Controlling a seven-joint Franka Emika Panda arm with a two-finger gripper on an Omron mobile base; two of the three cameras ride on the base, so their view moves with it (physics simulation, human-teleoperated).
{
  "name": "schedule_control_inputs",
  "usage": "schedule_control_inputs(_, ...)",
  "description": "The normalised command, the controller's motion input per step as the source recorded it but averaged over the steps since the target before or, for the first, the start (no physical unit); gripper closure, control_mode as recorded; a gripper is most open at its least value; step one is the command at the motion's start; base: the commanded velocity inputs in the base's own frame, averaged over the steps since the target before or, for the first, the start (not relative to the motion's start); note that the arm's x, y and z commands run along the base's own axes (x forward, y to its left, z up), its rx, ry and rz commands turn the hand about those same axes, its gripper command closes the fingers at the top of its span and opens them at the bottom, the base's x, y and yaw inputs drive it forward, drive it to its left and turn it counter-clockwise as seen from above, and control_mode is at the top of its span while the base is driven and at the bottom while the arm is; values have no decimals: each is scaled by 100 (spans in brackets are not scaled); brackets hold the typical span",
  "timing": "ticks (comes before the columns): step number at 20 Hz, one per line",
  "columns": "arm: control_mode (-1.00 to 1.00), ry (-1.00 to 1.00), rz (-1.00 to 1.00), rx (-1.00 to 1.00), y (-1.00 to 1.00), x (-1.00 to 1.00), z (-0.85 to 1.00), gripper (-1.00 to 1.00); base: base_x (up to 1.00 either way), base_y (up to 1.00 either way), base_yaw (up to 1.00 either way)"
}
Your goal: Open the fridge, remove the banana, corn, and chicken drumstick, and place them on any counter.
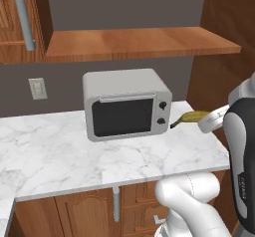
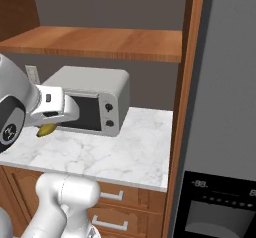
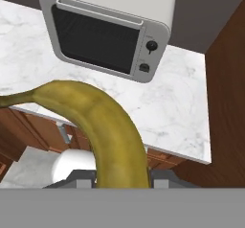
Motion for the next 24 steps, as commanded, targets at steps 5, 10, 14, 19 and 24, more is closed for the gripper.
schedule_control_inputs(5,100,0,0,0,0,0,0,100,0,2,0)
schedule_control_inputs(10,-100,12,0,0,8,4,-13,100,0,3,0)
schedule_control_inputs(14,-100,13,0,0,16,26,-28,100,0,0,0)
schedule_control_inputs(19,-100,6,0,0,2,39,-27,100,0,0,0)
schedule_control_inputs(24,-100,1,0,0,-1,43,-33,100,0,0,0)
